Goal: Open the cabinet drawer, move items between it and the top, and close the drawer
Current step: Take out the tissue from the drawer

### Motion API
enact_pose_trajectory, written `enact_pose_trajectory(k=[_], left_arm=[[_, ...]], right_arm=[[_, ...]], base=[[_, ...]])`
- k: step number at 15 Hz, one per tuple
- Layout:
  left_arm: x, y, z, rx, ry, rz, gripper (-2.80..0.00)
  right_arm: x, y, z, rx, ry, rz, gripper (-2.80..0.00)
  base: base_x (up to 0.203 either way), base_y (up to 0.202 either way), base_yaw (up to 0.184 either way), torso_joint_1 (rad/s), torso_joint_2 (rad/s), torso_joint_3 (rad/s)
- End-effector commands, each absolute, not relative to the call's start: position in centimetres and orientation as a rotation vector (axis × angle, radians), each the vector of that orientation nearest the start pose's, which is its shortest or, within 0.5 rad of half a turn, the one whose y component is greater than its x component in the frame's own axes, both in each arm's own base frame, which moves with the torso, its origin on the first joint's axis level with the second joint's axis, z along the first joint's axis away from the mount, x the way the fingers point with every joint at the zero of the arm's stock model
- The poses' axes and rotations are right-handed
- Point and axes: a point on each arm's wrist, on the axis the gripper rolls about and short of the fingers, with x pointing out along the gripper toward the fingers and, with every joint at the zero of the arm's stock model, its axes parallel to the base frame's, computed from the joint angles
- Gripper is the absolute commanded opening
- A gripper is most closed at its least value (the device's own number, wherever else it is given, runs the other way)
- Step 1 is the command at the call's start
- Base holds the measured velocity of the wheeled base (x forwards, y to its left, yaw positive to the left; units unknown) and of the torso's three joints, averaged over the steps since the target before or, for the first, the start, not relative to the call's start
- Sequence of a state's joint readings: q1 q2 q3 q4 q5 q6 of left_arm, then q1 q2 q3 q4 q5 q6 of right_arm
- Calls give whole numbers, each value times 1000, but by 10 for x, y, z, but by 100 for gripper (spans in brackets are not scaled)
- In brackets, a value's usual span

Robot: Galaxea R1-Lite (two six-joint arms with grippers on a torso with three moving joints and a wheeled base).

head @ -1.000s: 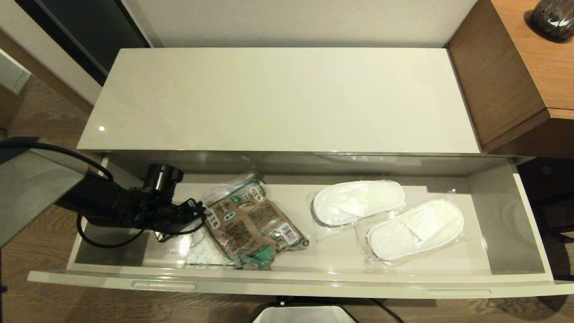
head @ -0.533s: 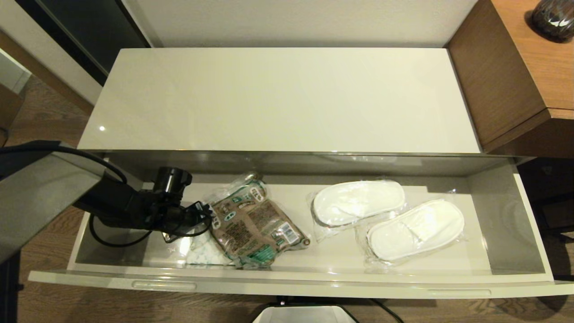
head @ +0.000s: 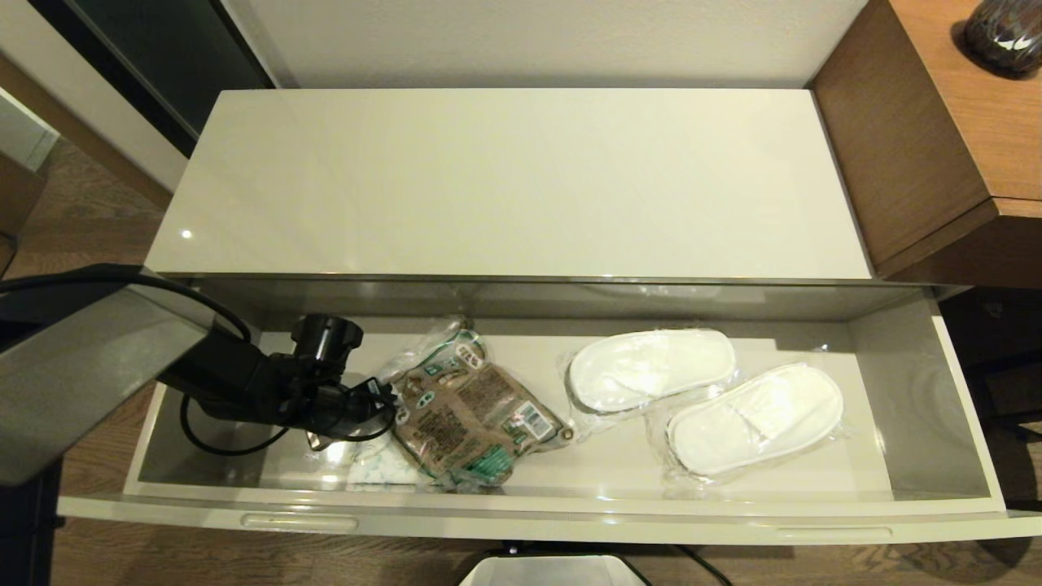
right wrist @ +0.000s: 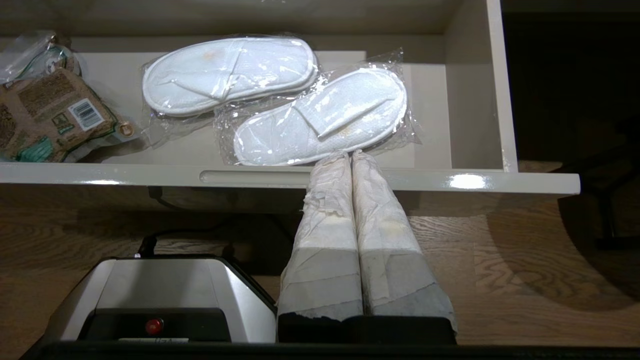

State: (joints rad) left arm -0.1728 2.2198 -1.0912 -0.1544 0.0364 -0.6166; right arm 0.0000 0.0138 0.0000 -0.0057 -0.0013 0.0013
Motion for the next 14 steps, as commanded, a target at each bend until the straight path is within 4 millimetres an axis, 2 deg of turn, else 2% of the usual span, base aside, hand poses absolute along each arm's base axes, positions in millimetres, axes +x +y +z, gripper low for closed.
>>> enact_pose_trajectory(k=[1,4,8,14], left_arm=[[374,-73,23,-453,995,164,0],[373,-75,24,-449,994,162,0],[363,-95,30,-372,980,120,0],[353,-107,50,-354,941,68,0]], right_arm=[[-22,0,76,2,11,-2,-280],[-22,0,76,2,11,-2,-280],[-22,0,76,2,11,-2,-280],[-22,0,76,2,11,-2,-280]], base=[[0,0,0,0,0,0],[0,0,0,0,0,0],[0,0,0,0,0,0],[0,0,0,0,0,0]])
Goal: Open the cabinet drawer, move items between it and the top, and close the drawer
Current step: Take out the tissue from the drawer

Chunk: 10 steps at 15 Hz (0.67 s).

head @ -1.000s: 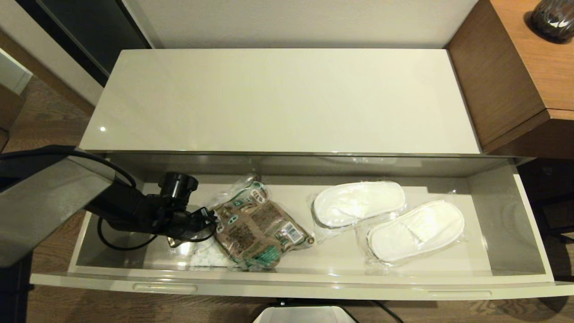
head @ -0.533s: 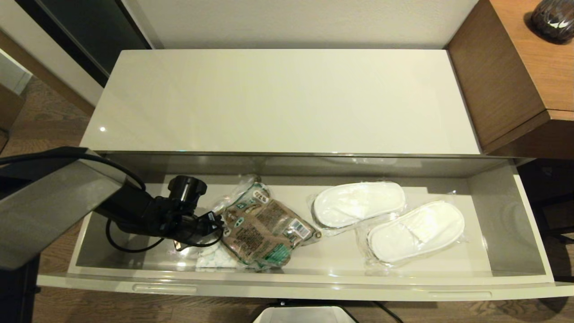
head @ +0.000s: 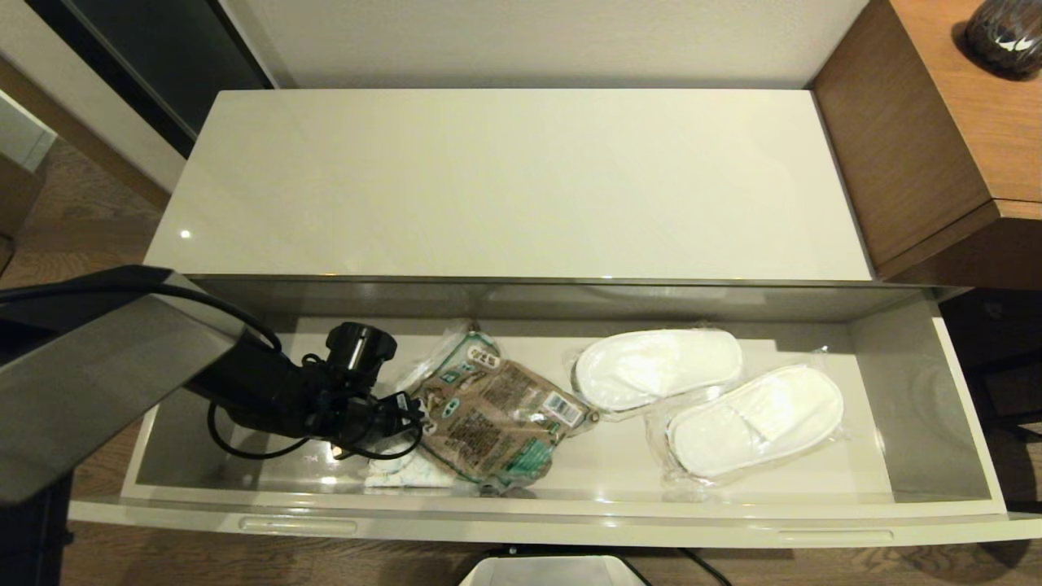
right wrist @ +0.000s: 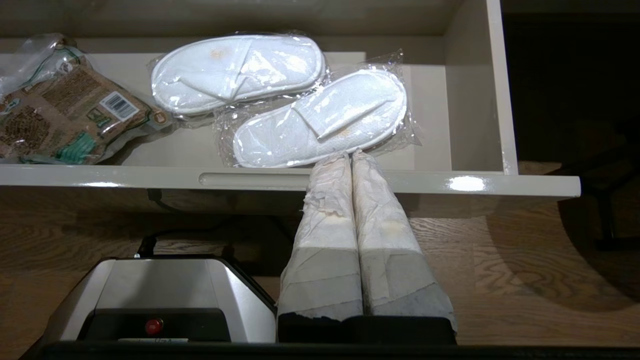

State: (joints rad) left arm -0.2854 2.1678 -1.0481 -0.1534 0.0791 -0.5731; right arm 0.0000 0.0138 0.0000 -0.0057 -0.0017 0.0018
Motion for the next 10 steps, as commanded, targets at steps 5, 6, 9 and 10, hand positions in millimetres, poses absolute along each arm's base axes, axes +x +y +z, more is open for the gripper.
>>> enact_pose_trajectory(k=[5,6,9,10], left_arm=[[346,-115,63,-306,867,20,0],[344,-118,61,-269,850,-1,0],[341,-128,62,-215,777,9,0],[339,-128,64,-215,762,-2,0]], right_arm=[[-22,0,76,2,11,-2,-280],[-22,0,76,2,11,-2,-280],[-22,0,76,2,11,-2,-280],[-22,0,76,2,11,-2,-280]], base=[[0,0,0,0,0,0],[0,0,0,0,0,0],[0,0,0,0,0,0],[0,0,0,0,0,0]])
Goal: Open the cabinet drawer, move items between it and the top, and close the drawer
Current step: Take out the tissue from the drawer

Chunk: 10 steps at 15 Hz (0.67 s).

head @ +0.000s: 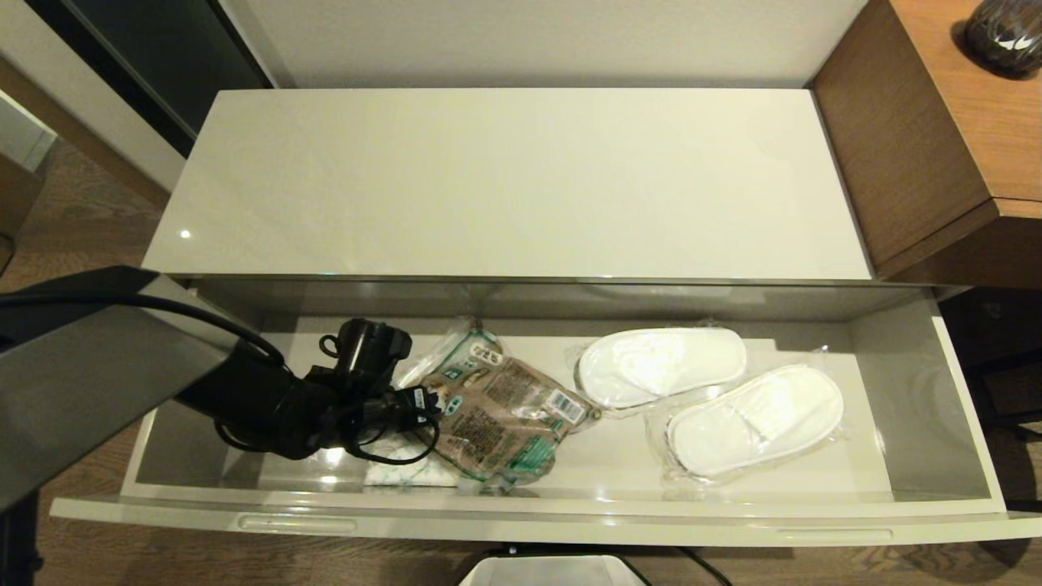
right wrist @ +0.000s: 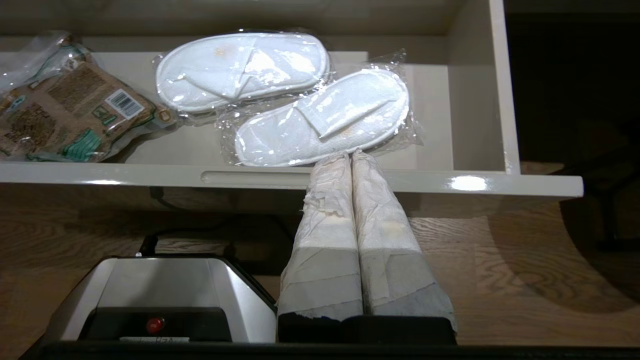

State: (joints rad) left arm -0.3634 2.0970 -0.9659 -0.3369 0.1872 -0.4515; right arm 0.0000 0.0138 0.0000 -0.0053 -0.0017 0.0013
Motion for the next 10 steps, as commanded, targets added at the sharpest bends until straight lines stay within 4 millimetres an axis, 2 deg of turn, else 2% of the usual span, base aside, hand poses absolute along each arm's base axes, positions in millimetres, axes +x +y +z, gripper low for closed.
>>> enact_pose_trajectory(k=[1,4,10], left_arm=[[339,-128,64,-218,761,-7,0],[340,-128,58,-225,783,-20,0],[338,-127,71,-226,745,-20,0]], right_arm=[[-22,0,76,2,11,-2,-280],[-22,0,76,2,11,-2,-280],[-22,0,76,2,11,-2,-280]], base=[[0,0,0,0,0,0],[0,0,0,0,0,0],[0,0,0,0,0,0]])
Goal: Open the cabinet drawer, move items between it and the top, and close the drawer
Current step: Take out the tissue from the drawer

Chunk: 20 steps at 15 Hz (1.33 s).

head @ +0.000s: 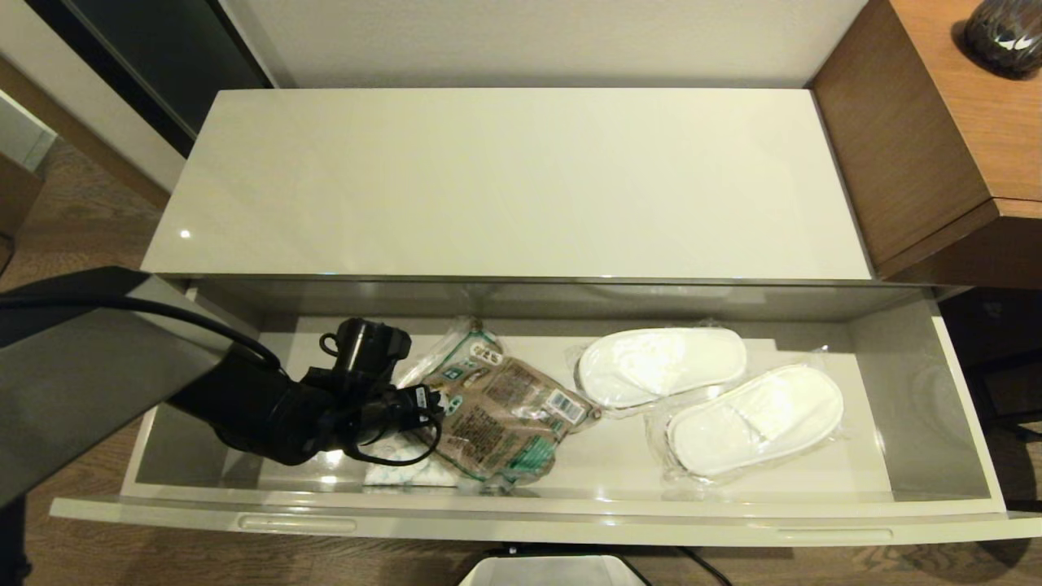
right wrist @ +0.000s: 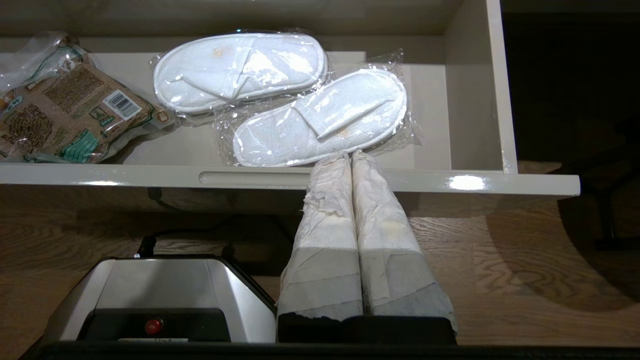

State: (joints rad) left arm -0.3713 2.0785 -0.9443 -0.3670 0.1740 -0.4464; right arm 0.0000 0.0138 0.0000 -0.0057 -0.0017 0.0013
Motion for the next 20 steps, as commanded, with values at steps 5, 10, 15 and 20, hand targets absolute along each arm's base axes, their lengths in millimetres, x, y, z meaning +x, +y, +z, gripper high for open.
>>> enact_pose_trajectory(k=[5,10,15,20], left_arm=[[341,-128,65,-231,758,-13,0],[361,-136,52,-258,687,-45,0],[360,-148,57,-279,697,-145,0],[373,-169,31,-265,734,-197,0]], right_arm=[[-22,0,76,2,11,-2,-280],[-22,0,76,2,11,-2,-280],[-22,0,76,2,11,-2,-280],[-22,0,76,2,11,-2,-280]], base=[[0,0,0,0,0,0],[0,0,0,0,0,0],[0,0,0,0,0,0],[0,0,0,0,0,0]])
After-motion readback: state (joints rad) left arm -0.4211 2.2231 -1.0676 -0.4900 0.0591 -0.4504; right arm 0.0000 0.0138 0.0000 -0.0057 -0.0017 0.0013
